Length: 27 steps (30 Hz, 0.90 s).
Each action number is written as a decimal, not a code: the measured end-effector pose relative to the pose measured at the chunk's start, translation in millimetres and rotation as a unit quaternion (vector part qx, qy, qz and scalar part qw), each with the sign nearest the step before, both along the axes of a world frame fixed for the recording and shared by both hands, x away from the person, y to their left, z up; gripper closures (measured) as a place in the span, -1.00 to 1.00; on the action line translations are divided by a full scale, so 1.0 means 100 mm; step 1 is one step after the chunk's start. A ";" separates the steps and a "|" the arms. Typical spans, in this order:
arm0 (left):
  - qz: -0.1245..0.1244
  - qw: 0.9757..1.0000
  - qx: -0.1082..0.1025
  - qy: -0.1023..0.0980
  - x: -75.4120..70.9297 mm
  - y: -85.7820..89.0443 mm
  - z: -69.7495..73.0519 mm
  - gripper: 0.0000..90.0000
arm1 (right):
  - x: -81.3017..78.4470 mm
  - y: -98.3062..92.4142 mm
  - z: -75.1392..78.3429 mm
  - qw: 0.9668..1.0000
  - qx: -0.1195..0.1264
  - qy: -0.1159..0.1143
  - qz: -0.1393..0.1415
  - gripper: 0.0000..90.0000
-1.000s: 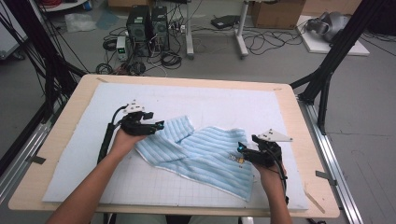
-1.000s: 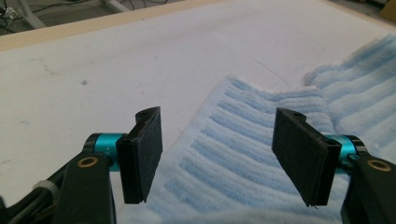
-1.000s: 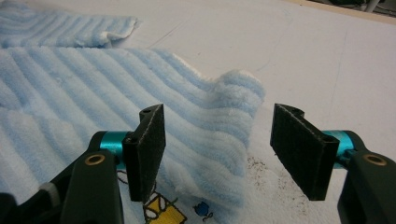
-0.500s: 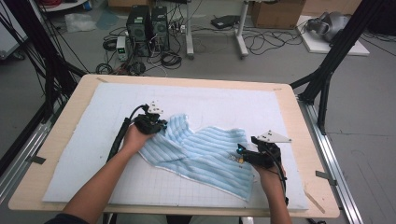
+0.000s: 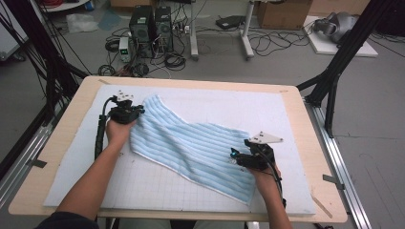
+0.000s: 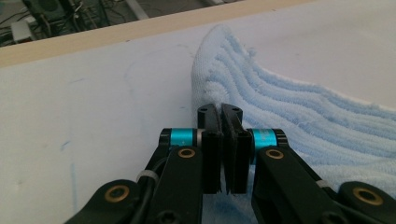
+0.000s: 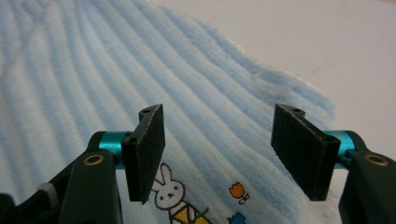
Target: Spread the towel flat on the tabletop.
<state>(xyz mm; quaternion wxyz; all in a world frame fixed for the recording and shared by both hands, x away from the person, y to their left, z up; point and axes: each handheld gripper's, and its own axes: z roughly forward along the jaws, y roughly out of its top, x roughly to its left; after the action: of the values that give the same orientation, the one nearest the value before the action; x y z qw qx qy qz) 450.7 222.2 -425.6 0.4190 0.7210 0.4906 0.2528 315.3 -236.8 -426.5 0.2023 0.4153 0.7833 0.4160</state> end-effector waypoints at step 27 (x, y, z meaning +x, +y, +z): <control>-0.016 0.999 -0.029 0.006 0.05 0.02 -0.07 0.92 | -0.16 0.90 -0.22 0.941 0.038 0.165 0.293 0.87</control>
<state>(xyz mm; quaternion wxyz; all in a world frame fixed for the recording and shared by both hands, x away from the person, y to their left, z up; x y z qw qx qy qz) 455.5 224.5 -433.0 0.4405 0.7177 0.4891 0.2273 299.5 -147.2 -448.9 -0.0767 0.2375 0.8764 0.4118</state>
